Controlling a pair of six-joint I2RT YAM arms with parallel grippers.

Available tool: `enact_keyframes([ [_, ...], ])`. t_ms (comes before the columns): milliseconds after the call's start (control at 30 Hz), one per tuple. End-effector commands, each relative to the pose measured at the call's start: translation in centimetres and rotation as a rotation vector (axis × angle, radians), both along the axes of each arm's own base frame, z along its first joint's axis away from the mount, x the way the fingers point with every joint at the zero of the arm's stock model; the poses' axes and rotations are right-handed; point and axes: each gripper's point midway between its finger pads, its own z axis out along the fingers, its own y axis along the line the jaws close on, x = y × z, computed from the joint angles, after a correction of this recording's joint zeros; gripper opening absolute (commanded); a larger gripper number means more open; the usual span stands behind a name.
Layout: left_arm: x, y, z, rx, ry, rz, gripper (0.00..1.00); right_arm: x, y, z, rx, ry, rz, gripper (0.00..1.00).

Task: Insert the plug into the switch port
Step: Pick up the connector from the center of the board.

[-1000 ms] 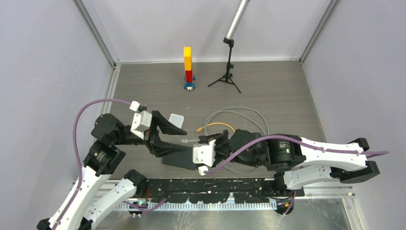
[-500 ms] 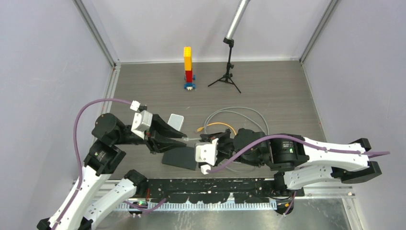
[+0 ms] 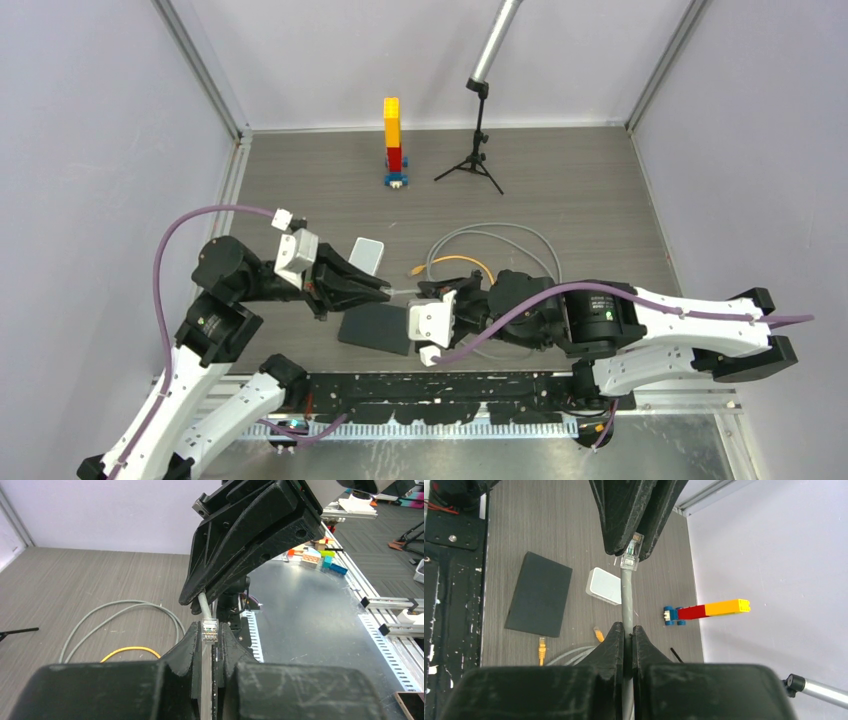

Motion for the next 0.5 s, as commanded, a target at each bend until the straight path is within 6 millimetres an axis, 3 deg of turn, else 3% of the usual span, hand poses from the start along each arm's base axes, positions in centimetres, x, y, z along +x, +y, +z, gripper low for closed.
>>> enact_keyframes([
  [0, 1.5, 0.0, 0.7, -0.008, 0.03, 0.089, 0.0, 1.0, -0.5, 2.5, 0.085, -0.029, -0.065, 0.17],
  [33, 2.2, -0.1, 0.7, -0.004, 0.056, 0.123, 0.0, 1.4, -0.7, 2.4, 0.083, -0.041, -0.087, 0.29],
  [100, 3.7, -0.1, 0.5, 0.008, 0.122, 0.198, 0.0, 2.3, -1.3, 2.2, 0.074, -0.084, -0.136, 0.7],
  [133, 4.5, -0.2, 0.4, 0.013, 0.162, 0.239, 0.0, 2.9, -1.6, 2.0, 0.067, -0.115, -0.166, 0.76],
  [333, 10.5, 0.2, -1.0, 0.03, 0.551, 0.565, 0.0, 4.4, -1.8, 1.2, 0.052, -0.321, -0.202, 0.78],
  [467, 12.6, 0.7, -2.8, 0.033, 0.828, 0.73, 0.0, 5.1, -0.8, 0.5, 0.085, -0.446, -0.241, 0.79],
])
